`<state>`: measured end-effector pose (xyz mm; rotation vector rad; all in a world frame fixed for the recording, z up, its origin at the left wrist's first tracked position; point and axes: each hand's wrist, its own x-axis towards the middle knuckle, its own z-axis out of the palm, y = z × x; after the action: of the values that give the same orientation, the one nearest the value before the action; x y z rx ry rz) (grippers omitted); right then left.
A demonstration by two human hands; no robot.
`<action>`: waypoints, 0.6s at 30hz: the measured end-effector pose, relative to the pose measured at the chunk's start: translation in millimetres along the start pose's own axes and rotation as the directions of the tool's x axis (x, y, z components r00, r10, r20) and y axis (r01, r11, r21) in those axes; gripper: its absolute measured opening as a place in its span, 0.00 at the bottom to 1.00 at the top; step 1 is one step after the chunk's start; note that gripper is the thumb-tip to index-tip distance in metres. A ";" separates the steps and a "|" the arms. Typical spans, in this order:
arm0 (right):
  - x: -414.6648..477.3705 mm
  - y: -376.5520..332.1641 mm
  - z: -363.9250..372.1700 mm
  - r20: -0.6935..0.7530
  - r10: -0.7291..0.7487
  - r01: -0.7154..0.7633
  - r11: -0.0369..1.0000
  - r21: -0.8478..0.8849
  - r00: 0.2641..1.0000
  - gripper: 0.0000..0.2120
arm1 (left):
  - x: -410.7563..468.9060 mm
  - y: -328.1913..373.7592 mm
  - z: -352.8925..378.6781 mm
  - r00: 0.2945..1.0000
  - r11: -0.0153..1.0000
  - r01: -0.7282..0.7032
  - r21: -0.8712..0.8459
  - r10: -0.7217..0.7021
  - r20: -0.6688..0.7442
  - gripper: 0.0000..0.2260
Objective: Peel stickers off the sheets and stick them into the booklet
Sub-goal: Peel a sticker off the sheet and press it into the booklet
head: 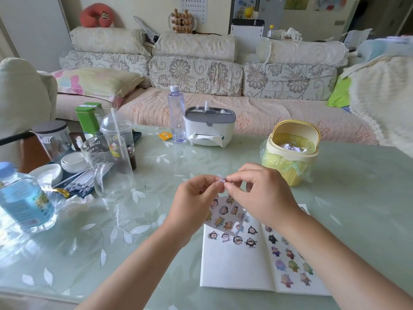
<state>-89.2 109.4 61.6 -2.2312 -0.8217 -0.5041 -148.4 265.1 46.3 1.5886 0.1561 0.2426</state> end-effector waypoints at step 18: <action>0.3 6.2 4.0 0.040 0.103 -0.108 0.982 0.155 0.994 0.03 | 1.0 -5.0 -2.0 0.994 0.992 -0.104 0.076 0.101 0.035 0.03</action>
<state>-84.3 109.0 56.1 -2.1288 -0.7291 -0.3430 -147.7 267.5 41.4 1.6795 0.0602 0.2943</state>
